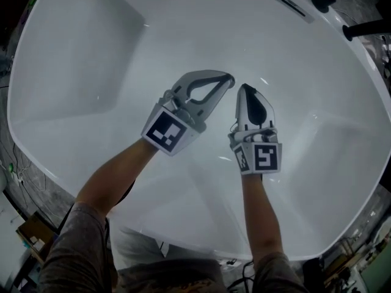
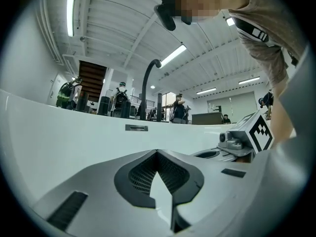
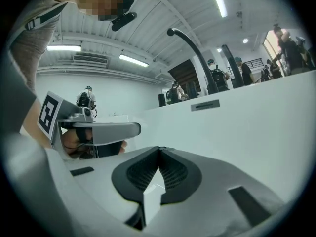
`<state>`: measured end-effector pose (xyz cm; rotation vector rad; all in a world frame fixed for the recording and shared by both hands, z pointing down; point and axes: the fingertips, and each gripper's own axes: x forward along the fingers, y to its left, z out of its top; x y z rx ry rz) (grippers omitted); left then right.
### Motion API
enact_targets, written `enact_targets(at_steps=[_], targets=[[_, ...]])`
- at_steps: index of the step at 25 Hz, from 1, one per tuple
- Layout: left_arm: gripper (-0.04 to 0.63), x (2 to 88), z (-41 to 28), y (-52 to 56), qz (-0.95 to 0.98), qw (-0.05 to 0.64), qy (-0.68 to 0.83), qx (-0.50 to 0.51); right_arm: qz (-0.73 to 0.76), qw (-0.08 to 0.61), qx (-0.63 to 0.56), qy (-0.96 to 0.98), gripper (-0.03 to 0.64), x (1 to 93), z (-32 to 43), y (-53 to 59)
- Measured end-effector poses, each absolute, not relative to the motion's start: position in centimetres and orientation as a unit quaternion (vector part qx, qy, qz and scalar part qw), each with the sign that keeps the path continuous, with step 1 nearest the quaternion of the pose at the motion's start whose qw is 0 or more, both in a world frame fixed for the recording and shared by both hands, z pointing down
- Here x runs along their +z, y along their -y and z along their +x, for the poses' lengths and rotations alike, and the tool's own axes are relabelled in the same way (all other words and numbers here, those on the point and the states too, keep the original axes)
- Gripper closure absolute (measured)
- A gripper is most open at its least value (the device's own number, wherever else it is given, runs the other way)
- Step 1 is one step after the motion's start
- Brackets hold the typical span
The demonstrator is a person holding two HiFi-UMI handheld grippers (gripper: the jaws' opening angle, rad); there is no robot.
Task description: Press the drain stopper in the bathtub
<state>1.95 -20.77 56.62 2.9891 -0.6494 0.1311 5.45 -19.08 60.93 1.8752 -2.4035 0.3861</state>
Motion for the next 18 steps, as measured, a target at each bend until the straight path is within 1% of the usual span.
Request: enact_targets(at_steps=[4, 8, 18], targets=[[0.594, 59.3, 2.4, 21.2, 0.975, 0.044, 0.211, 0.046, 0.608, 0.051, 0.142, 0.779, 0.617, 65.3, 5.8, 19.6], [0.594, 61.0, 2.7, 21.0, 0.976, 0.047, 0.209, 0.049, 0.609, 0.083, 0.164, 0.771, 0.617, 70.6, 6.6, 20.4], [0.594, 63.9, 3.3, 21.2, 0.975, 0.07, 0.206, 0.052, 0.574, 0.206, 0.234, 0.757, 0.617, 84.5, 7.3, 21.7]])
